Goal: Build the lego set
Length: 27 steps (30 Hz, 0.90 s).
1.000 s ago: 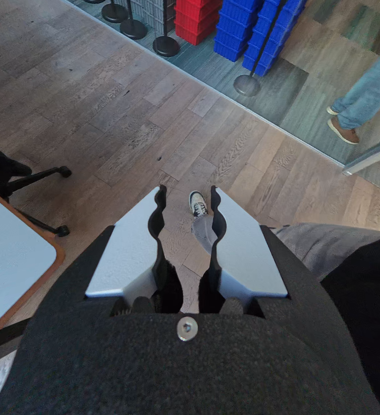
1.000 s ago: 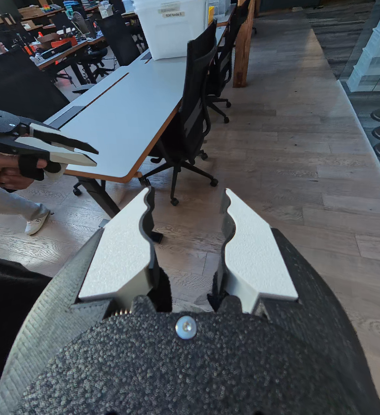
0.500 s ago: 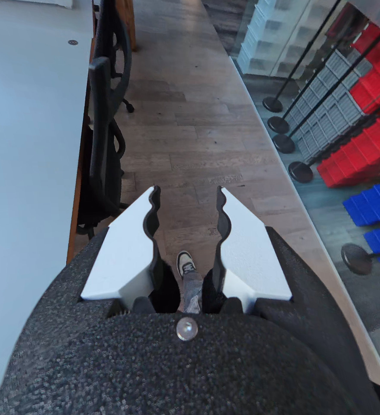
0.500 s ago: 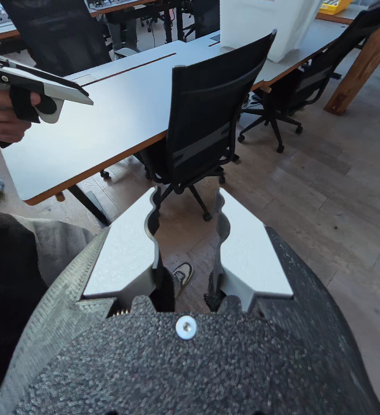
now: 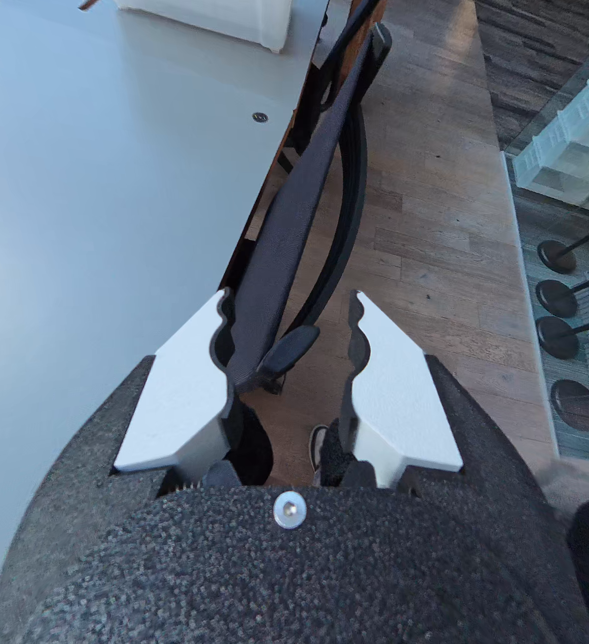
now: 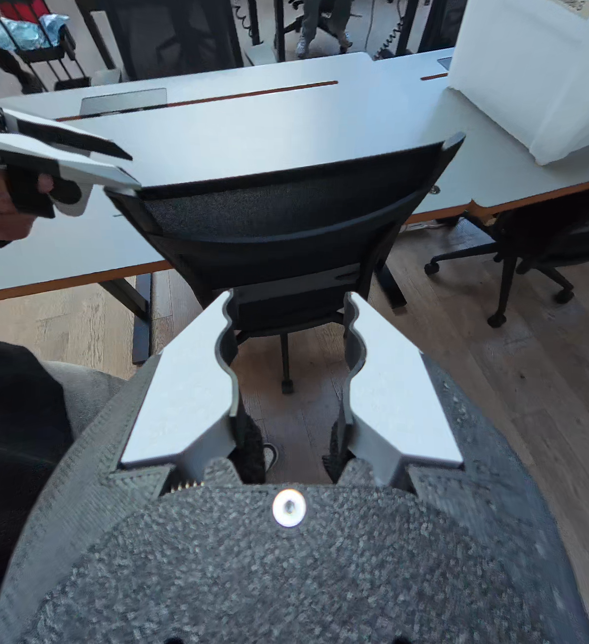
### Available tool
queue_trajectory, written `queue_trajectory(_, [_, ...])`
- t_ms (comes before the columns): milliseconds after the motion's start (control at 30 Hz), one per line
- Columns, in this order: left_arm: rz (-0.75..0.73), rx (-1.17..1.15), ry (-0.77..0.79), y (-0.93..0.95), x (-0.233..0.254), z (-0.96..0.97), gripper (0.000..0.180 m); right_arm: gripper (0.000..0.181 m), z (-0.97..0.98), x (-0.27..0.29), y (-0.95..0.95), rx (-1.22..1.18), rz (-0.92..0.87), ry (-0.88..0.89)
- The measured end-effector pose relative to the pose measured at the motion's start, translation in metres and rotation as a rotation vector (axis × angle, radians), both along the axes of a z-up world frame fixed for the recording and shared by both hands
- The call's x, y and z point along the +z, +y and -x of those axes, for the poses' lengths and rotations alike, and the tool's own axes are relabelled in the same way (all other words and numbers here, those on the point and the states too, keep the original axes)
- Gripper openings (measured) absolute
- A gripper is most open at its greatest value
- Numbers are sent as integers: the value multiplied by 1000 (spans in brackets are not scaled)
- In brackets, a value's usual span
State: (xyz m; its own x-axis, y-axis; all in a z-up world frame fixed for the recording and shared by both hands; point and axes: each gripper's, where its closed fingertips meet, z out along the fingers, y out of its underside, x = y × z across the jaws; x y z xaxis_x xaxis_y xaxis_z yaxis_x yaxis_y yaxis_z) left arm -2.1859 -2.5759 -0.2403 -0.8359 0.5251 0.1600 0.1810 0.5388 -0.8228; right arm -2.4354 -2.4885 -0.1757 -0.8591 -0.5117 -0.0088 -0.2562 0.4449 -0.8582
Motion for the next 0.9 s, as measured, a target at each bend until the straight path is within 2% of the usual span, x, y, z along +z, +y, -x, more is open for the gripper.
queue_trajectory(67, [-28,0,-13,-8,-8,10,61,61,9,-2,-55,79,-16,8])
queue_trajectory(100, [-38,0,-7,-11,-12,16,52,61,12,-3,-84,111,-19,11])
queue_trajectory(133, [-59,16,-16,-14,-19,19,57,62,14,-7,-113,149,-17,7])
queue_trajectory(167, [-70,57,-39,-18,-24,17,53,63,14,-11,-140,196,-17,2])
queue_trajectory(233, [-49,127,-101,-23,-30,11,35,65,14,-26,-193,290,-36,3])
queue_trajectory(333, [-48,117,-252,-18,-43,8,32,78,8,-51,-256,474,-72,0])
queue_trajectory(433, [-80,201,-276,-16,-45,6,33,80,-1,-64,-296,674,-90,0])
queue_trajectory(533, [-135,294,-272,-13,-47,5,36,77,-13,-70,-313,849,-157,-40])
queue_trajectory(667, [-184,381,-289,-9,-49,11,37,56,-10,-90,-324,1042,-180,80])
queue_trajectory(900, [-210,495,-296,22,-49,32,39,45,0,-97,-313,1126,-106,97])
